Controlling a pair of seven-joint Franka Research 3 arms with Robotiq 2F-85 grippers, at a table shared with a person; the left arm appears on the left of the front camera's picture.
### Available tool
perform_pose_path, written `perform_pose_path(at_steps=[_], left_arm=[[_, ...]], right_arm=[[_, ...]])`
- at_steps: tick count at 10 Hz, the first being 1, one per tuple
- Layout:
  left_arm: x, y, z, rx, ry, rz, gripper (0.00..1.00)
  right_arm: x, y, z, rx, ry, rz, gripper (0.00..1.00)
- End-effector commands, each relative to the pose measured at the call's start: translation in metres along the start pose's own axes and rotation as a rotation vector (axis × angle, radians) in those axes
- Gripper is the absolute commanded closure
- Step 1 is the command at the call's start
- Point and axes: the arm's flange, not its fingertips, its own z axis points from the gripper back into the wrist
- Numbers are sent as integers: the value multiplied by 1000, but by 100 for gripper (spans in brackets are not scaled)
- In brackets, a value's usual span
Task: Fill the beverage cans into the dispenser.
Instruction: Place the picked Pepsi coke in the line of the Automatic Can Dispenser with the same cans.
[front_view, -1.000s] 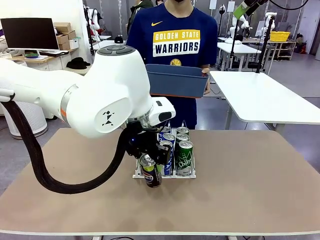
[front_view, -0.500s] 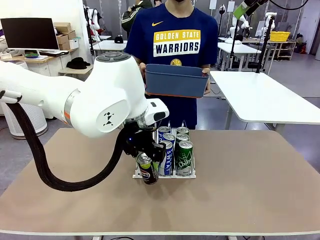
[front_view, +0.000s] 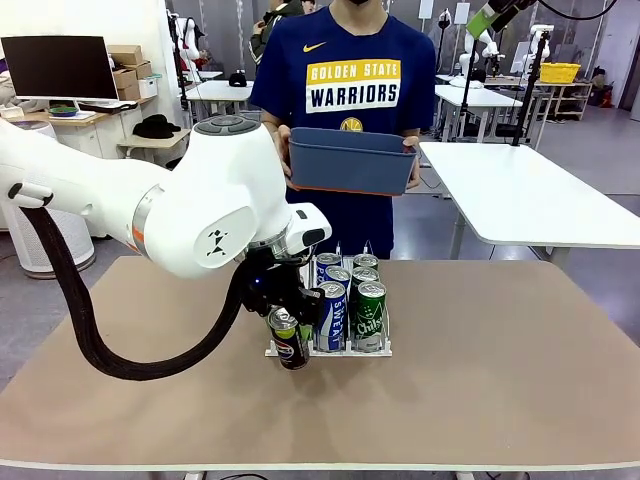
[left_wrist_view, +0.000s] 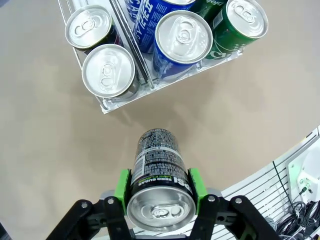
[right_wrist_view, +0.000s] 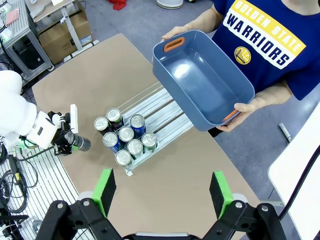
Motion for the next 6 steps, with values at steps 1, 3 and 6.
perform_pose_path(at_steps=[1, 3, 6], left_arm=[[-1, -2, 2, -14, -1, -5, 42], [2, -1, -3, 0, -17, -24, 42], [17, 15, -6, 40, -55, 18, 42]], right_arm=[[-1, 0, 0, 4, 0, 0, 0], [-1, 0, 0, 4, 0, 0, 0], [-1, 0, 0, 4, 0, 0, 0]])
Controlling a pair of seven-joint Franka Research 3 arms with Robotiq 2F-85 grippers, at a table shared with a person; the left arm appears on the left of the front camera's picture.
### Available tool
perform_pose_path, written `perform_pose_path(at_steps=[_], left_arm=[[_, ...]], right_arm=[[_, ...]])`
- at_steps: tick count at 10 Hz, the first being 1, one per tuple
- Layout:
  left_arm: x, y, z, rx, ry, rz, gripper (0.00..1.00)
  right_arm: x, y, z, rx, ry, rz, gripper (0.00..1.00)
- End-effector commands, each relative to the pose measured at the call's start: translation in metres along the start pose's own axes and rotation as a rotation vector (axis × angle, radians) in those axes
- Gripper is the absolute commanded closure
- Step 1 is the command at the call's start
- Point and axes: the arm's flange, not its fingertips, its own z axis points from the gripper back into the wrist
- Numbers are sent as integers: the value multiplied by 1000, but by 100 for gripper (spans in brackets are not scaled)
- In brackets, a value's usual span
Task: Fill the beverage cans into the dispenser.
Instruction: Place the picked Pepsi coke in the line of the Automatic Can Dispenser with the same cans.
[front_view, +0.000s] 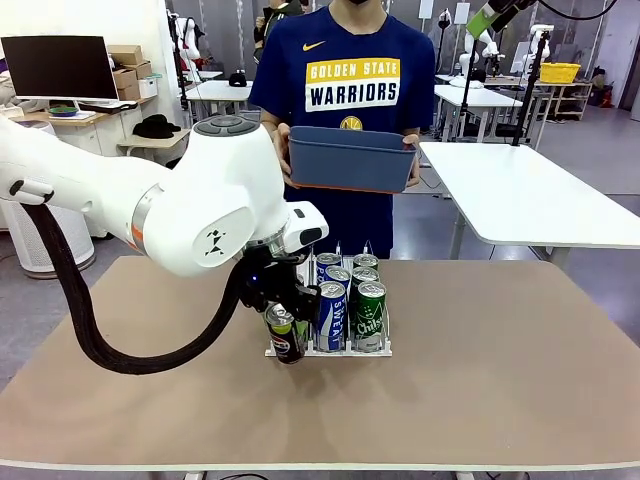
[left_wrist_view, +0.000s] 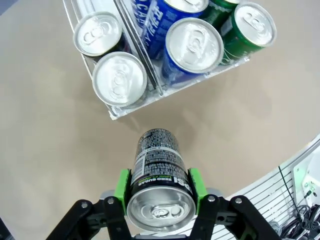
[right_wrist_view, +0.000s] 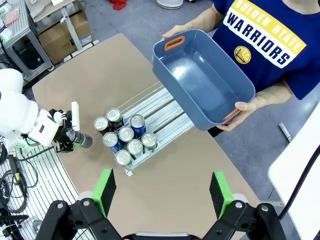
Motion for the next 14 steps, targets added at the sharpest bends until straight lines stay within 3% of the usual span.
perform_pose_path(at_steps=[1, 7, 14], left_arm=[[15, 12, -4, 21, -47, 18, 42], [39, 36, -16, -25, -127, 40, 42], [80, 62, -31, -73, -140, 3, 42]], right_arm=[[-1, 0, 0, 4, 0, 0, 0], [-1, 0, 0, 4, 0, 0, 0], [-1, 0, 0, 4, 0, 0, 0]])
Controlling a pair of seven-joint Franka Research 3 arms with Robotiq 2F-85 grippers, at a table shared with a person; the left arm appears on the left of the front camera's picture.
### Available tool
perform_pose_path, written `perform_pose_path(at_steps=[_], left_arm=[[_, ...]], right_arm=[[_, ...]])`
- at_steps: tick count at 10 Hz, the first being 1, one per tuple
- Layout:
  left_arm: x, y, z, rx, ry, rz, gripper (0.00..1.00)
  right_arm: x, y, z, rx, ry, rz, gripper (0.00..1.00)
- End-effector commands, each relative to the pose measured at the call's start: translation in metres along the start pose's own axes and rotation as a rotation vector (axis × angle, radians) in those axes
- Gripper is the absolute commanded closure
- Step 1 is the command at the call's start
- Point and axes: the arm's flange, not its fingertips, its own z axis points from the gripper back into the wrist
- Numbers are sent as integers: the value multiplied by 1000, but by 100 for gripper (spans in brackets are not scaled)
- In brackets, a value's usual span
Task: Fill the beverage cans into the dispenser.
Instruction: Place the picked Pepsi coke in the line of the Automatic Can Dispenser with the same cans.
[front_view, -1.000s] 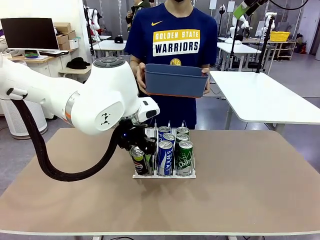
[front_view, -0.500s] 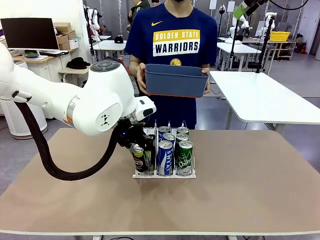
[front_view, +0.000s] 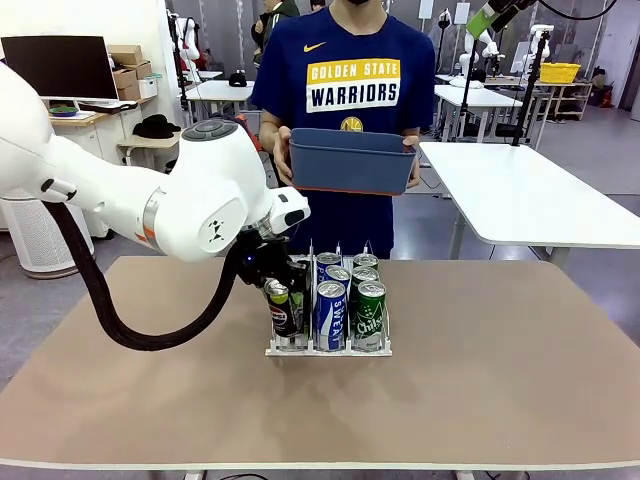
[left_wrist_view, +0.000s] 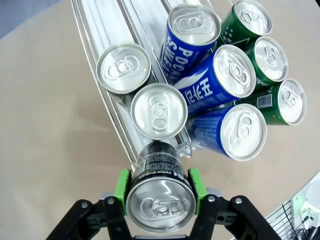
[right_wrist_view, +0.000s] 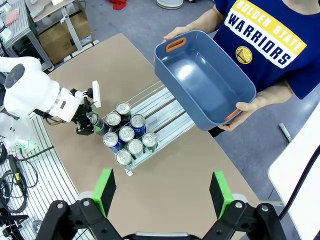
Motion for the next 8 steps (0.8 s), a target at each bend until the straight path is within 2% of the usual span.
perform_pose_path(at_steps=[1, 4, 8], left_arm=[[27, 14, -5, -44, -44, -36, 42], [43, 18, -14, -79, -34, -73, 42], [40, 7, -33, -99, -17, -96, 42]], right_arm=[[-1, 0, 0, 4, 0, 0, 0], [-1, 0, 0, 4, 0, 0, 0], [-1, 0, 0, 4, 0, 0, 0]])
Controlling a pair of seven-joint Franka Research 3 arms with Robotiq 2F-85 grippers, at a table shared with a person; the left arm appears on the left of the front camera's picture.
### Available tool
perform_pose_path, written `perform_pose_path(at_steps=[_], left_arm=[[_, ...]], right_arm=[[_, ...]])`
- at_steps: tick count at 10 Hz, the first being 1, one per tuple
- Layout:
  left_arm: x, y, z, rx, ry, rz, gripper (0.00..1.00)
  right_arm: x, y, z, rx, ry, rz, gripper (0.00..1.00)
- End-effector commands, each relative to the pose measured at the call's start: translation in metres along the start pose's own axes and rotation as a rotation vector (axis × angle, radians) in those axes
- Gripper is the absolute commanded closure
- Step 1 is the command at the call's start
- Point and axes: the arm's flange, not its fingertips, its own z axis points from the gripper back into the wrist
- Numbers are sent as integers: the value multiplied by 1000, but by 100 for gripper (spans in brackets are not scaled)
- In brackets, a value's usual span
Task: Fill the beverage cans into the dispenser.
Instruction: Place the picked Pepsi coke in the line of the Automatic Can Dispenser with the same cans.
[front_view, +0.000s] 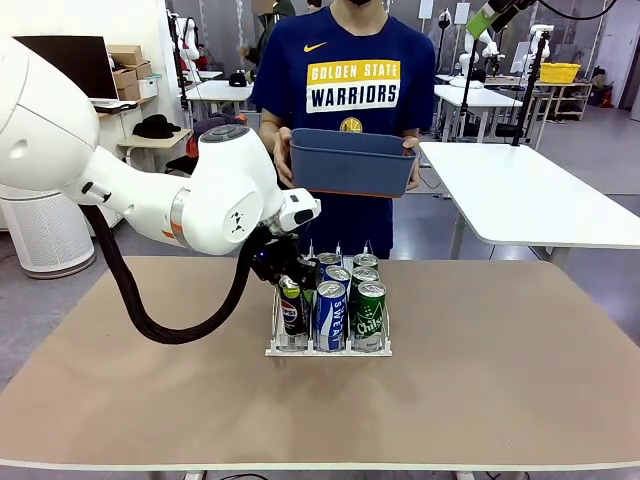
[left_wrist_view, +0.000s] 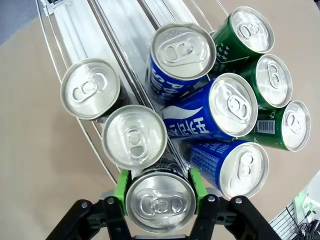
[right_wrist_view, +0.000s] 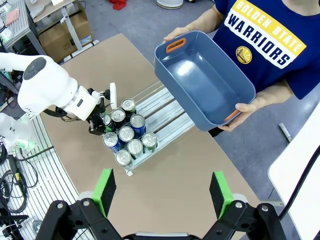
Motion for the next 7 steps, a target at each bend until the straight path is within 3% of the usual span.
perform_pose_path(at_steps=[1, 7], left_arm=[[6, 3, -3, -43, -24, -37, 42], [-17, -5, -15, -90, 100, -110, 42]], right_arm=[[-1, 0, 0, 4, 0, 0, 0], [-1, 0, 0, 4, 0, 0, 0]])
